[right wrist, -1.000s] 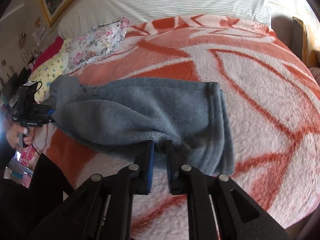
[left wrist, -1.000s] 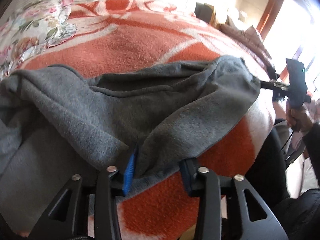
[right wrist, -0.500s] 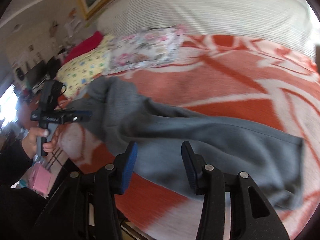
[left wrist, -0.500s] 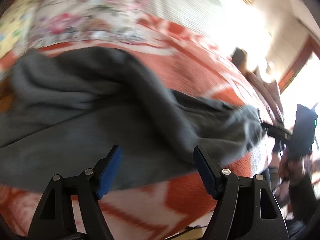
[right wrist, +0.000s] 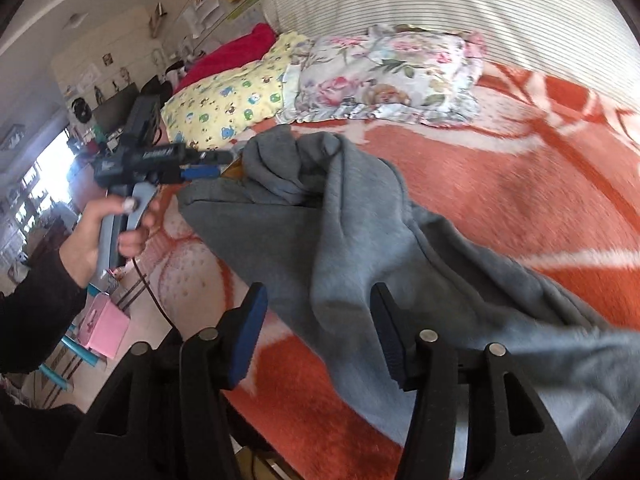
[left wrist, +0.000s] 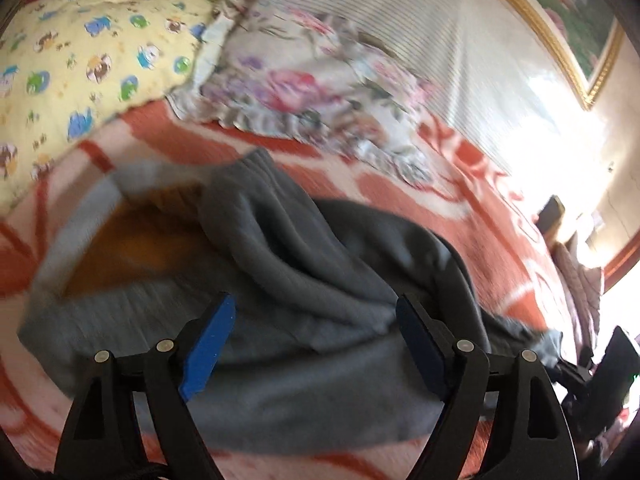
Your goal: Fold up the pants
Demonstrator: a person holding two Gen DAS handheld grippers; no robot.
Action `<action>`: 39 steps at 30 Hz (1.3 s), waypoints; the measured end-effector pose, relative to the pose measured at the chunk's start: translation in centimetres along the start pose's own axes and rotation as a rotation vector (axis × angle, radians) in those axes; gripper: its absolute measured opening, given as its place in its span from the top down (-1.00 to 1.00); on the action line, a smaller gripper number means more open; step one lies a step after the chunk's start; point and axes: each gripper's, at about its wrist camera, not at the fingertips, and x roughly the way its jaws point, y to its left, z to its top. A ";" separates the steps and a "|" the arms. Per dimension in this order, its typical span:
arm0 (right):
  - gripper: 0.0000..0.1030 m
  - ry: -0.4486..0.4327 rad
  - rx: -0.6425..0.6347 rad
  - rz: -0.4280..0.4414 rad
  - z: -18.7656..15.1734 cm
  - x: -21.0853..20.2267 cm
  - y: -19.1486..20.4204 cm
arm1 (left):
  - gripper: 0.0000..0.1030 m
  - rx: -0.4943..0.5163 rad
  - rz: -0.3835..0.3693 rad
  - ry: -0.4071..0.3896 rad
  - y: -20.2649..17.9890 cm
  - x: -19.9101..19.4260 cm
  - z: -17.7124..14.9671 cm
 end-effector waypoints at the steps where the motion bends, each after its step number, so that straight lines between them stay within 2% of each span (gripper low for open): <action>1: -0.12 0.004 -0.009 -0.005 0.4 0.5 0.3 | -0.62 0.001 0.018 -0.002 0.5 0.3 0.9; 4: -0.13 0.016 -0.028 -0.028 1.7 2.1 0.8 | -0.63 0.021 0.066 -0.003 0.5 1.7 3.3; 8: -0.13 0.015 -0.016 -0.010 3.6 4.1 1.1 | -0.64 0.074 0.160 0.021 0.2 4.1 5.8; 12: -0.13 0.012 -0.015 0.013 5.2 6.0 1.6 | -0.64 0.137 0.255 0.086 0.0 7.6 7.2; 15: -0.13 0.039 -0.039 -0.065 5.8 8.0 1.4 | -0.63 0.166 0.292 0.132 0.1 9.9 7.2; 17: -0.13 0.069 -0.060 -0.147 5.8 9.5 1.0 | -0.58 0.171 0.260 0.141 0.3 10.6 6.9; 18: -0.13 0.093 -0.060 -0.176 5.7 10.5 0.4 | -0.48 0.168 0.244 0.137 0.4 10.6 6.8; 19: -0.04 0.109 -0.050 -0.183 5.6 11.0 -0.1 | -0.37 0.159 0.223 0.130 0.5 10.5 6.7; 20: 0.13 0.122 -0.034 -0.185 5.4 11.5 -0.7 | -0.06 0.142 0.199 0.125 0.8 10.3 6.7; 21: 0.39 0.131 -0.013 -0.177 5.3 11.8 -1.3 | 0.21 0.118 0.171 0.119 1.2 10.0 6.8; 23: 0.54 0.118 0.045 -0.146 5.1 11.6 -2.3 | 0.45 0.078 0.119 0.095 1.8 9.0 7.0; 24: 0.66 0.101 0.077 -0.126 5.2 11.2 -2.9 | 0.47 0.060 0.081 0.075 2.1 8.2 7.1; 28: 0.71 0.019 0.186 -0.067 6.0 8.7 -4.7 | 0.51 0.047 -0.021 -0.056 2.6 3.1 7.1; 31: 0.71 -0.036 0.228 0.000 6.7 6.6 -5.3 | 0.52 0.032 -0.088 -0.186 3.6 -2.5 6.4; 35: 0.71 -0.059 0.161 0.048 6.9 4.8 -3.8 | 0.51 -0.002 -0.162 -0.331 6.5 -8.9 4.5; 37: 0.71 -0.068 0.111 0.074 6.5 4.2 -2.5 | 0.51 0.016 -0.161 -0.360 7.6 -10.2 3.5; 39: 0.71 -0.068 0.030 0.094 6.0 3.9 -0.4 | 0.50 0.026 -0.133 -0.353 9.0 -10.5 2.3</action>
